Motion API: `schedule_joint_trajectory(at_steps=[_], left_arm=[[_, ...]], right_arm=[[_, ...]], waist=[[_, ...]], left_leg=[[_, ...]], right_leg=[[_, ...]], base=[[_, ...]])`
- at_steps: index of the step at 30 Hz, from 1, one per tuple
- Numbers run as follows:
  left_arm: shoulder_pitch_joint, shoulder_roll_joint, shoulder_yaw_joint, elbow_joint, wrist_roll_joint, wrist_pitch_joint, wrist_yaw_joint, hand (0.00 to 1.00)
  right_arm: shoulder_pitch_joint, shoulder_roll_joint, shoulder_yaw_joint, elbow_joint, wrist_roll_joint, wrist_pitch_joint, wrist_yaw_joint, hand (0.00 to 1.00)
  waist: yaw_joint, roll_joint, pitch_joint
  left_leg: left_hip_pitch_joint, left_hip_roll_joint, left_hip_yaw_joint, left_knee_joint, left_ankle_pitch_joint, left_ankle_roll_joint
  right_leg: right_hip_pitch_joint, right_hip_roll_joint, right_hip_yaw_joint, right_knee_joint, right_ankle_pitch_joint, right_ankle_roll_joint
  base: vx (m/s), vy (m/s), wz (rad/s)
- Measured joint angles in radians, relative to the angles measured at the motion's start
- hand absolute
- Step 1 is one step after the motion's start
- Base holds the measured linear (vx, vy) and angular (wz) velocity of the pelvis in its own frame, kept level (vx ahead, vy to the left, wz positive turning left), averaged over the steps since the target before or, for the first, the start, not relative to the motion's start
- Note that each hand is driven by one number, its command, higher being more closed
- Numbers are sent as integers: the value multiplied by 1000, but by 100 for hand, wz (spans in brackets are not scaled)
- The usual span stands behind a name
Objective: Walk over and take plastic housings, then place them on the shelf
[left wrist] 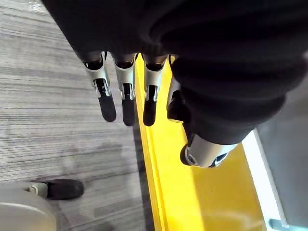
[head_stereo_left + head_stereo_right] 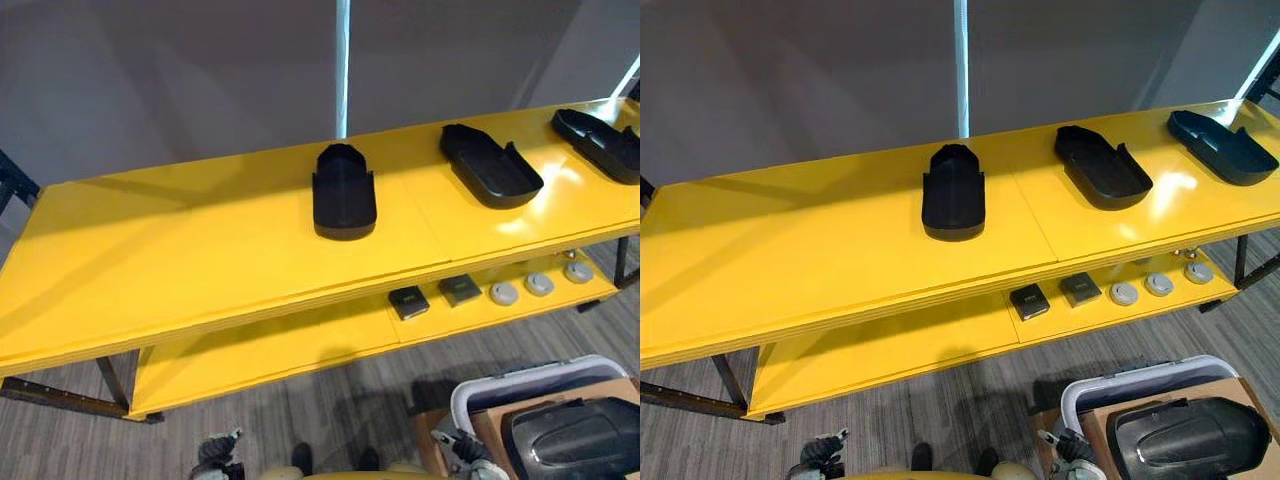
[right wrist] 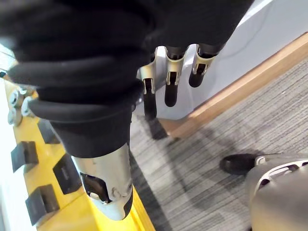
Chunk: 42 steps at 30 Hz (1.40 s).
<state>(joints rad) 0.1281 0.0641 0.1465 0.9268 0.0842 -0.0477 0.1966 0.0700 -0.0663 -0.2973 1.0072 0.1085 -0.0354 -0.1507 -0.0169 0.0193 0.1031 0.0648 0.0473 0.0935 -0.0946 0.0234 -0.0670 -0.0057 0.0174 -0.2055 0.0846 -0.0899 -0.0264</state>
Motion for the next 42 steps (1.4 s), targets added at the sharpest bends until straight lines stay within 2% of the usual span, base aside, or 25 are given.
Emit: schedule_joint_trajectory(at_steps=[8, 13, 16, 17, 21, 23, 24, 26, 27, 28, 29, 30, 31, 32, 34, 35, 36, 38, 40, 42], left_arm=[[-22, 0, -31, 9, 8, 0, -1, 0], [-40, -1, -35, 9, 2, 0, -1, 0], [-62, -2, -34, 9, -13, -1, 0, 0], [-68, -1, -33, 9, -14, -1, 0, 0], [-108, 1, -17, 8, -14, -4, 0, 0], [-147, 13, -7, 8, -14, -6, 2, 0], [-157, 20, -7, 7, -14, -7, 2, 0], [-176, 37, -7, 7, -13, -6, 2, 0], [-178, 40, 9, 7, -12, -5, 1, 0], [-177, 41, 17, 7, -12, -5, 1, 0], [-176, 41, 22, 7, -12, -3, 1, 0], [-174, 46, 22, 4, -12, -3, 0, 0], [-172, 47, 22, 4, -12, -2, 0, 0], [-163, 47, 22, 4, -12, 1, 0, 0], [-156, 46, 22, 1, -13, 2, 0, 0], [-150, 55, 20, -10, -14, 2, 0, 0], [-150, 41, 16, -8, -14, 6, -1, 0], [-148, 17, 12, -8, -15, 6, 0, 0], [-147, 8, -4, -8, -23, 6, 0, 0], [-147, 7, -28, -6, -33, 6, 0, 0]], right_arm=[[-5, 8, -3, 0, 0, 0, 0, 0], [-27, 6, -6, -1, -3, -1, -2, 0], [-62, -3, -6, 1, -8, 0, -3, 0], [-79, -3, -6, 3, -12, 0, -3, 0], [-115, -5, 0, 12, -23, 2, -7, 0], [-140, -6, 18, 20, -23, 2, -12, 0], [-141, -8, 32, 20, -23, 2, -16, 0], [-134, -7, 45, 25, -19, 2, -20, 0], [-116, -7, 48, 30, -18, 2, -19, 0], [-117, -8, 54, 30, -18, 2, -19, 0], [-106, -9, 66, 30, -14, 2, -19, 0], [-90, -9, 67, 30, -4, 2, -19, 0], [-87, -10, 67, 30, -3, 2, -19, 0], [-84, -16, 66, 30, -2, 2, -18, 0], [-86, -26, 66, 30, -3, 2, -19, 0], [-91, -26, 68, 30, -15, 2, -19, 0], [-101, -45, 66, 35, -29, 3, -20, 0], [-102, -62, 63, 46, -40, 6, -20, 0], [-104, -71, 62, 44, -41, 6, -20, 0], [-103, -78, 56, 35, -40, 3, -20, 0]], waist=[[-1, 3, 2], [-1, 10, 15], [3, 17, 23], [4, 20, 32], [3, 8, 68], [-9, -9, 87], [-13, -14, 93], [-23, -24, 102], [-20, -14, 107], [-22, -8, 111], [-22, -1, 113], [-21, -3, 111], [-21, -4, 111], [-17, -6, 109], [4, -11, 105], [27, -29, 96], [24, -4, 95], [23, 7, 86], [16, 7, 79], [-1, 8, 79]], left_leg=[[17, 1, 52, 3, -23, -7], [-62, 7, 85, 164, -111, -1], [-96, 16, 112, 201, -138, 5], [-88, 24, 149, 202, -157, 22], [-94, 41, 285, 280, -219, 39], [-136, 49, 363, 343, -249, 66], [-146, 52, 380, 358, -254, 69], [-163, 71, 438, 392, -271, 87], [-159, 96, 479, 405, -273, 91], [-156, 108, 489, 407, -273, 91], [-153, 127, 505, 410, -272, 91], [-149, 139, 527, 417, -271, 90], [-149, 142, 534, 420, -271, 90], [-147, 156, 569, 432, -271, 90], [-150, 184, 635, 464, -272, 88], [-161, 186, 657, 487, -269, 78], [-170, 196, 643, 479, -251, 52], [-153, 209, 627, 461, -236, 27], [-122, 222, 618, 441, -220, 1], [-101, 235, 614, 447, -214, -9]], right_leg=[[0, 5, 47, -3, 0, 1], [-47, 4, 112, 20, 1, 3], [-86, 18, 193, 10, 37, 15], [-89, 30, 239, -7, 59, 20], [-106, 48, 384, -35, 121, 60], [-154, 50, 459, -39, 154, 97], [-162, 48, 468, -41, 163, 96], [-181, 37, 432, -46, 175, 106], [-207, 32, 332, 45, 148, 97], [-215, 32, 291, 97, 125, 86], [-214, 26, 226, 177, 75, 68], [-197, 2, 166, 240, 16, 64], [-191, -4, 154, 253, 3, 66], [-165, -41, 88, 299, -51, 61], [-120, -100, -10, 271, -87, 57], [-104, -116, -24, 187, -100, 75], [-101, -83, -3, 155, -70, 62], [-98, -56, 37, 143, -59, 47], [-102, -28, 74, 157, -57, 44], [-105, -15, 89, 177, -63, 38]], base=[[68, 16, -19], [4, 9, -39], [-9, 25, -77], [-14, 84, -115], [-67, 108, -120], [-164, 151, -113], [-166, 133, -74], [-155, 111, -68], [-155, 119, -73], [-119, 94, -71], [-77, 29, -52], [-72, -2, -44], [-69, -64, -57], [-71, -121, -78], [-68, -165, -113], [-66, -249, -113], [-53, -250, -97], [-2, -230, -61], [10, -224, -70], [-6, -134, -50]])
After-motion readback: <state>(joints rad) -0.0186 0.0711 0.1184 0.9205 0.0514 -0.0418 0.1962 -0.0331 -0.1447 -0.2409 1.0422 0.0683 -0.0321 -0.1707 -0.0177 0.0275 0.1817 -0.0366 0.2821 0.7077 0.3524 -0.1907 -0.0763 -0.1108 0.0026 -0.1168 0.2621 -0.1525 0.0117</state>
